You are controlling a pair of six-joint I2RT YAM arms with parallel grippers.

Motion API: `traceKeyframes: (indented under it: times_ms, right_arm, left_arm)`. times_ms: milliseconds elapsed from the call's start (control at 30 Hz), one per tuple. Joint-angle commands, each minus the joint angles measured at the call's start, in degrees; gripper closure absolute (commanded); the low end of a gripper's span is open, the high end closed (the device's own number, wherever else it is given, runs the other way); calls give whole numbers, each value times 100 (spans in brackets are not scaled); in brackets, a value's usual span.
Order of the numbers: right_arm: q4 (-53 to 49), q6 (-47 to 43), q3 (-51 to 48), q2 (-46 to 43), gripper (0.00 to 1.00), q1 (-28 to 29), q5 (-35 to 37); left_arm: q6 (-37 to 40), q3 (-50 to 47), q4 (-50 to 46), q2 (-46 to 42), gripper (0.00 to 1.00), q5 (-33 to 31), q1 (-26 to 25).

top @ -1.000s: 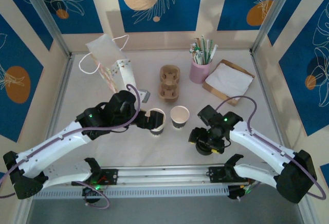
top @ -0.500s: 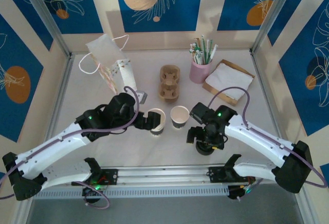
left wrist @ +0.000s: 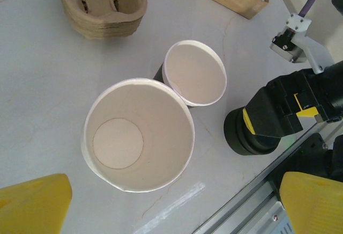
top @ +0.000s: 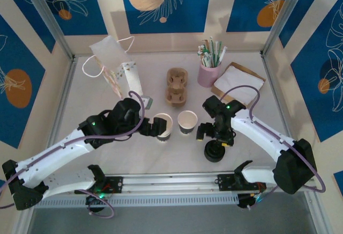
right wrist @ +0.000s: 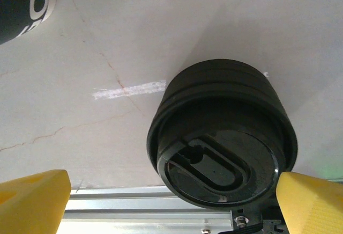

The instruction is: Pack the takeout coffee

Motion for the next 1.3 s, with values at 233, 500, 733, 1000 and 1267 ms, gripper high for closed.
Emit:
traceKeyframes:
  times_ms: [233,500,733,1000,1267]
  right_arm:
    - [-364,348,-114,1,1,332,62]
    - [-404,527,-137,46,5,157,540]
    - [-203,540,-330,125,12,153,370]
    - [-272,619,-457,116,19,150,401]
    - [-374,729,-410,85,13,271,422]
  left_arm:
    - [-21,-133,-18,-45,0,-1,30]
    - [4,-142,-24,-45,0,27,30]
    - [15,-186,-27,-65,0,4,39]
    - [25,-187,0,-39,0,27,36]
    - [26,-177,35,14,0,53,52]
